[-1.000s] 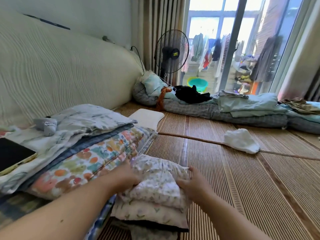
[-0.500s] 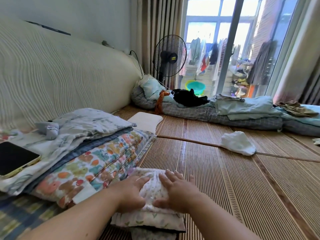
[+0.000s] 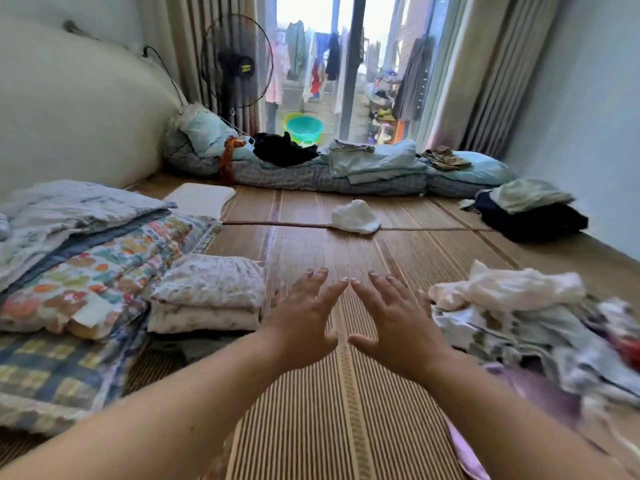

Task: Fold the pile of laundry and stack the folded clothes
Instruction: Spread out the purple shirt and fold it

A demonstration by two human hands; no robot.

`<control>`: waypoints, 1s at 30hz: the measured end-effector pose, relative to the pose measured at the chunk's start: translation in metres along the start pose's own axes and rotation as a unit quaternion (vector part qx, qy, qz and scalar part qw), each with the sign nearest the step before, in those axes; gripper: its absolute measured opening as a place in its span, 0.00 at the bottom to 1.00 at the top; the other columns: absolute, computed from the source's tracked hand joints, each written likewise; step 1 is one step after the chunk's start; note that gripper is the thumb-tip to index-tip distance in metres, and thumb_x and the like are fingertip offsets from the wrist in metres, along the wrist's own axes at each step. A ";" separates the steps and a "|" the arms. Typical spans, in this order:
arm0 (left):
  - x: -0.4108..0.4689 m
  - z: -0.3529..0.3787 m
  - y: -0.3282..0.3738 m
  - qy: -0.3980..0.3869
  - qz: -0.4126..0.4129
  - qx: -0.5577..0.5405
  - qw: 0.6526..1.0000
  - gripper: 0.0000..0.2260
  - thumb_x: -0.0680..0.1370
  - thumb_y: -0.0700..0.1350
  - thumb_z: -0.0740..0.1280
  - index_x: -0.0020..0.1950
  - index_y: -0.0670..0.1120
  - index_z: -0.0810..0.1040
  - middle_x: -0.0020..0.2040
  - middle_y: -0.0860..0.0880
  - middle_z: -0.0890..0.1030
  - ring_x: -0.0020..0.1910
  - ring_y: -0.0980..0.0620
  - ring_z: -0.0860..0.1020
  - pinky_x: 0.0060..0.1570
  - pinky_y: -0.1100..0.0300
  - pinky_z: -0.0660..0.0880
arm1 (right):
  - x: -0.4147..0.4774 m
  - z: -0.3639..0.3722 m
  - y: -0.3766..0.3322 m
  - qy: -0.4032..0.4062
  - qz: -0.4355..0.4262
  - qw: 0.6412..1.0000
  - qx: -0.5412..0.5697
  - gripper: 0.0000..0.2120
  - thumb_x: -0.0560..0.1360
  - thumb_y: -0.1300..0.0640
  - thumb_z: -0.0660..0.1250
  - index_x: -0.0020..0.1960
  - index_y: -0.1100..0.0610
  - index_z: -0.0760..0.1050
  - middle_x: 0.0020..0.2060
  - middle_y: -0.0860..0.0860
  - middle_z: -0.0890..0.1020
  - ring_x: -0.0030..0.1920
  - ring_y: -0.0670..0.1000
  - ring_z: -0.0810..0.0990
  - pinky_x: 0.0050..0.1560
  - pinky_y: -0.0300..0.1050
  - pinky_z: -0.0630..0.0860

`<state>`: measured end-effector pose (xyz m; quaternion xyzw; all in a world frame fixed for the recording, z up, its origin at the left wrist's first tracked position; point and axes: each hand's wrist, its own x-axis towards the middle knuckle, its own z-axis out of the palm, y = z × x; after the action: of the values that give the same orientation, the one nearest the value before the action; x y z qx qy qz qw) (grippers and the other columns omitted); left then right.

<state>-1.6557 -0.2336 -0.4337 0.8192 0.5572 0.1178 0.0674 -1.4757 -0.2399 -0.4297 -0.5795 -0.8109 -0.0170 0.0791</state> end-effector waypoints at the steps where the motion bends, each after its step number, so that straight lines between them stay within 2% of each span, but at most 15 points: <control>1: -0.003 0.011 0.030 -0.008 0.023 0.001 1.000 0.37 0.76 0.54 0.63 0.77 0.62 0.42 0.79 0.53 0.41 0.77 0.51 0.39 0.74 0.41 0.42 | -0.029 -0.002 0.019 -0.004 0.027 1.000 0.001 0.42 0.74 0.35 0.61 0.77 0.41 0.39 0.78 0.48 0.42 0.78 0.52 0.41 0.74 0.63 0.44; 8: -0.026 0.103 0.188 -0.090 0.130 0.005 0.987 0.36 0.75 0.58 0.63 0.77 0.61 0.47 0.79 0.55 0.44 0.78 0.52 0.43 0.73 0.41 0.44 | -0.193 0.021 0.135 -0.063 0.215 0.974 0.038 0.43 0.73 0.38 0.65 0.78 0.42 0.41 0.78 0.47 0.42 0.78 0.53 0.41 0.75 0.62 0.45; 10: -0.032 0.127 0.220 -0.127 0.130 0.005 0.983 0.39 0.72 0.63 0.65 0.77 0.59 0.49 0.79 0.55 0.47 0.78 0.52 0.47 0.73 0.41 0.49 | -0.225 0.032 0.160 -0.090 0.244 0.964 0.049 0.44 0.71 0.37 0.66 0.78 0.43 0.46 0.78 0.47 0.48 0.78 0.52 0.47 0.75 0.59 0.47; 12: -0.037 0.150 0.236 -0.192 0.109 0.006 0.975 0.41 0.69 0.66 0.67 0.77 0.59 0.53 0.79 0.55 0.52 0.77 0.51 0.52 0.71 0.41 0.54 | -0.246 0.046 0.177 -0.118 0.226 0.963 0.084 0.43 0.69 0.36 0.69 0.77 0.45 0.54 0.77 0.47 0.57 0.76 0.50 0.56 0.75 0.52 0.55; 14: -0.038 0.164 0.237 -0.217 0.108 0.040 0.969 0.32 0.70 0.64 0.67 0.72 0.60 0.64 0.75 0.55 0.62 0.74 0.49 0.60 0.67 0.42 0.62 | -0.258 0.061 0.186 -0.152 0.202 0.960 0.124 0.41 0.69 0.37 0.70 0.76 0.47 0.59 0.74 0.47 0.65 0.73 0.48 0.62 0.72 0.45 0.59; 15: -0.037 0.167 0.235 -0.201 0.115 0.054 0.971 0.23 0.72 0.61 0.66 0.67 0.60 0.70 0.70 0.56 0.68 0.70 0.50 0.65 0.62 0.45 0.66 | -0.261 0.067 0.189 -0.161 0.197 0.958 0.131 0.40 0.68 0.37 0.70 0.75 0.47 0.61 0.72 0.46 0.68 0.72 0.48 0.64 0.71 0.44 0.61; 17: -0.033 0.165 0.231 -0.166 0.109 0.038 0.979 0.09 0.76 0.56 0.62 0.54 0.58 0.77 0.59 0.57 0.76 0.61 0.51 0.73 0.57 0.49 0.71 | -0.260 0.078 0.189 -0.144 0.205 0.960 0.122 0.39 0.67 0.34 0.68 0.74 0.44 0.63 0.70 0.45 0.69 0.71 0.49 0.66 0.70 0.48 0.64; 19: -0.029 0.154 0.229 -0.181 0.079 -0.057 0.979 0.08 0.79 0.55 0.61 0.42 0.55 0.75 0.48 0.56 0.78 0.50 0.53 0.77 0.53 0.52 0.73 | -0.254 0.083 0.185 -0.135 0.236 0.957 0.102 0.37 0.67 0.33 0.66 0.73 0.43 0.64 0.68 0.47 0.69 0.70 0.51 0.66 0.68 0.50 0.66; 20: -0.028 0.147 0.230 -0.199 0.052 -0.142 0.968 0.09 0.79 0.54 0.61 0.41 0.53 0.74 0.45 0.54 0.78 0.46 0.53 0.77 0.50 0.54 0.74 | -0.249 0.082 0.183 -0.131 0.246 0.956 0.095 0.34 0.68 0.34 0.66 0.72 0.43 0.65 0.67 0.49 0.70 0.69 0.53 0.67 0.66 0.50 0.67; 22: -0.024 0.129 0.231 -0.199 0.005 -0.312 0.929 0.07 0.79 0.49 0.64 0.43 0.50 0.76 0.45 0.49 0.80 0.45 0.50 0.78 0.47 0.54 0.77 | -0.239 0.079 0.178 -0.105 0.272 0.953 0.086 0.27 0.71 0.38 0.65 0.67 0.45 0.70 0.62 0.52 0.73 0.64 0.57 0.71 0.62 0.50 0.70; 24: -0.019 0.107 0.232 -0.158 0.003 -0.385 0.909 0.05 0.80 0.43 0.64 0.47 0.43 0.77 0.46 0.43 0.80 0.45 0.45 0.79 0.47 0.53 0.78 | -0.228 0.074 0.179 -0.019 0.330 0.933 0.146 0.18 0.72 0.43 0.63 0.60 0.48 0.74 0.56 0.54 0.76 0.60 0.60 0.74 0.56 0.50 0.72; 26: -0.011 0.077 0.227 -0.113 0.014 -0.427 0.897 0.05 0.79 0.38 0.63 0.44 0.42 0.76 0.40 0.44 0.79 0.39 0.46 0.78 0.42 0.50 0.76 | -0.219 0.062 0.182 0.038 0.357 0.914 0.187 0.16 0.73 0.46 0.62 0.58 0.49 0.76 0.57 0.53 0.76 0.61 0.60 0.73 0.55 0.47 0.68; 27: -0.006 0.059 0.222 -0.087 0.020 -0.435 0.896 0.06 0.79 0.38 0.63 0.42 0.43 0.76 0.38 0.46 0.78 0.38 0.47 0.77 0.41 0.49 0.75 | -0.212 0.053 0.183 0.033 0.350 0.918 0.181 0.15 0.73 0.46 0.61 0.57 0.47 0.78 0.60 0.52 0.76 0.64 0.60 0.71 0.56 0.49 0.66; 29: 0.002 0.020 0.208 -0.027 0.029 -0.414 0.909 0.05 0.75 0.45 0.65 0.41 0.46 0.76 0.39 0.45 0.77 0.39 0.46 0.75 0.43 0.43 0.74 | -0.198 0.031 0.188 0.003 0.339 0.930 0.141 0.14 0.74 0.46 0.58 0.54 0.44 0.79 0.65 0.52 0.72 0.67 0.59 0.68 0.62 0.55 0.65; 30: 0.004 0.000 0.201 0.001 0.026 -0.399 0.917 0.07 0.73 0.49 0.65 0.42 0.45 0.76 0.40 0.44 0.77 0.40 0.45 0.74 0.45 0.42 0.74 | -0.192 0.016 0.188 0.002 0.333 0.936 0.111 0.13 0.75 0.48 0.57 0.53 0.45 0.79 0.64 0.54 0.71 0.65 0.60 0.69 0.63 0.56 0.65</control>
<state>-1.4740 -0.3047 -0.3845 0.7383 0.4426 0.3328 0.3850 -1.2395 -0.3557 -0.4858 -0.8041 -0.5678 0.0993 0.1455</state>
